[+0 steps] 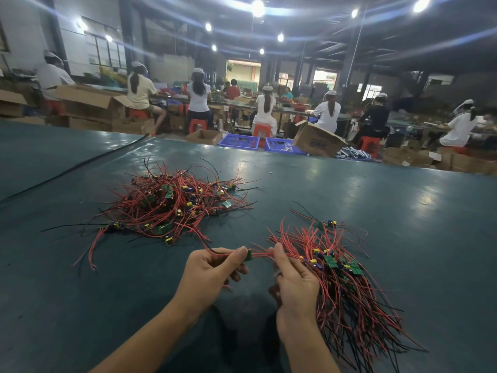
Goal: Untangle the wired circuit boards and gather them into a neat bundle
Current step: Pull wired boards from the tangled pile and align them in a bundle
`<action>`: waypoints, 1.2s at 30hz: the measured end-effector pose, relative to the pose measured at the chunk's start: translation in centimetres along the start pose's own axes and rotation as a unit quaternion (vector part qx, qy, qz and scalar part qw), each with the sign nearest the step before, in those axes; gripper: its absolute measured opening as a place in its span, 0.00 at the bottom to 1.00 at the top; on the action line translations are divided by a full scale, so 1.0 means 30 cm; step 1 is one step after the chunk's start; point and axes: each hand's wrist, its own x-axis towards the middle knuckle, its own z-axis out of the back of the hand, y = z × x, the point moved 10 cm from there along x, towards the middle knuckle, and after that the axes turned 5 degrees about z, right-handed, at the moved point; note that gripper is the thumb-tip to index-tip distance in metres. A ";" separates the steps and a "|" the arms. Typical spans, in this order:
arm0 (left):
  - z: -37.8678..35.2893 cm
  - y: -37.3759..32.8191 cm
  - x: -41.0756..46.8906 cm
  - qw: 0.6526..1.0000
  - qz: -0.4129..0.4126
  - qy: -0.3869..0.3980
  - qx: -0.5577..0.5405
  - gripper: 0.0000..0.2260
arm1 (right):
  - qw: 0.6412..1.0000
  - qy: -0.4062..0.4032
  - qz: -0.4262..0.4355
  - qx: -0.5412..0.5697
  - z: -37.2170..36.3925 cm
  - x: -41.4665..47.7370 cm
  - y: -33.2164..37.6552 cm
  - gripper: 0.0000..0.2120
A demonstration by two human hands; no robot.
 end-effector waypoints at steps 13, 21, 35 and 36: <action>0.007 -0.012 0.007 0.999 -0.015 0.010 -0.027 0.09 | 0.999 0.015 0.020 -0.028 -0.018 -0.012 0.002 0.13; 0.021 -0.028 0.019 0.999 -0.031 0.021 -0.005 0.08 | 0.999 -0.037 0.031 0.005 0.029 0.009 0.053 0.12; -0.003 0.120 0.007 0.927 0.225 0.006 -0.301 0.13 | 0.974 0.090 0.205 0.029 -0.058 -0.069 0.178 0.22; -0.004 0.119 0.004 0.921 0.230 0.009 -0.314 0.12 | 0.971 0.101 0.215 0.019 -0.065 -0.077 0.181 0.27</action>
